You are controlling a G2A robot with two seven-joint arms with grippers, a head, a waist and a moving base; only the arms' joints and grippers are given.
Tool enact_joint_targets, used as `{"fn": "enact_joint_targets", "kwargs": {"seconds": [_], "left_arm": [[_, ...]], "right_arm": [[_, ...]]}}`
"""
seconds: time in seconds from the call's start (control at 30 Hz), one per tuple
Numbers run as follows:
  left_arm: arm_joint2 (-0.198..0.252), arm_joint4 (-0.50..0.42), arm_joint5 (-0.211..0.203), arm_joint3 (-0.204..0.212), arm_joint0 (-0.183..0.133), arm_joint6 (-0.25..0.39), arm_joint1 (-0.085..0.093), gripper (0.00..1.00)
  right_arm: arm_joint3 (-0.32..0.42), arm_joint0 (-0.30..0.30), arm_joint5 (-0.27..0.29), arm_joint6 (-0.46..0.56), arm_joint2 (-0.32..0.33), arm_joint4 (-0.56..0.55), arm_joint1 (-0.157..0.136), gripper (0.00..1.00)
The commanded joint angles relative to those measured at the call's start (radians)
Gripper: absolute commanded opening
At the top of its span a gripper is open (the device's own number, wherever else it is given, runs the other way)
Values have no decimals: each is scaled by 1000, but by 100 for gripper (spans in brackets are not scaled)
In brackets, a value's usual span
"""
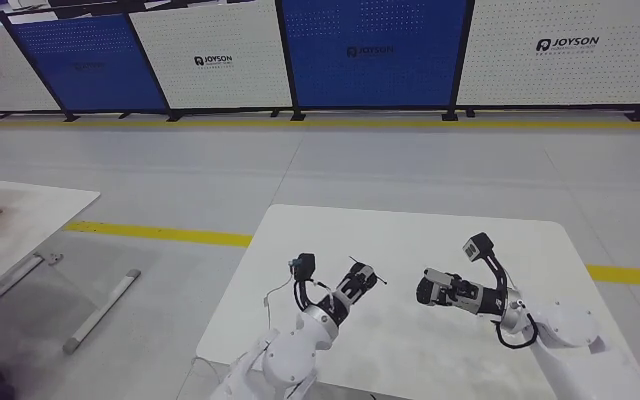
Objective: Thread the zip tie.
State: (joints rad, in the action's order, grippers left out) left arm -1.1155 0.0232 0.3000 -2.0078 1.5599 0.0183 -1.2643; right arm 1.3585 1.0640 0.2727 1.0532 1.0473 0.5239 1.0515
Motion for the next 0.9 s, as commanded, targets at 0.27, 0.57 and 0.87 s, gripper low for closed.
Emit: {"fn": "enact_joint_targets", "kwargs": {"seconds": [0.27, 0.57, 0.87], "left_arm": [[-43, -177, -125, -119, 75, 16, 0, 0], [-58, -185, -135, -120, 85, -11, -1, 0], [-32, -187, -102, -62, 60, 2, -3, 0]], "right_arm": [[0, 0, 0, 0, 0, 0, 0, 100], [0, 0, 0, 0, 0, 0, 0, 100], [0, 0, 0, 0, 0, 0, 0, 100]]}}
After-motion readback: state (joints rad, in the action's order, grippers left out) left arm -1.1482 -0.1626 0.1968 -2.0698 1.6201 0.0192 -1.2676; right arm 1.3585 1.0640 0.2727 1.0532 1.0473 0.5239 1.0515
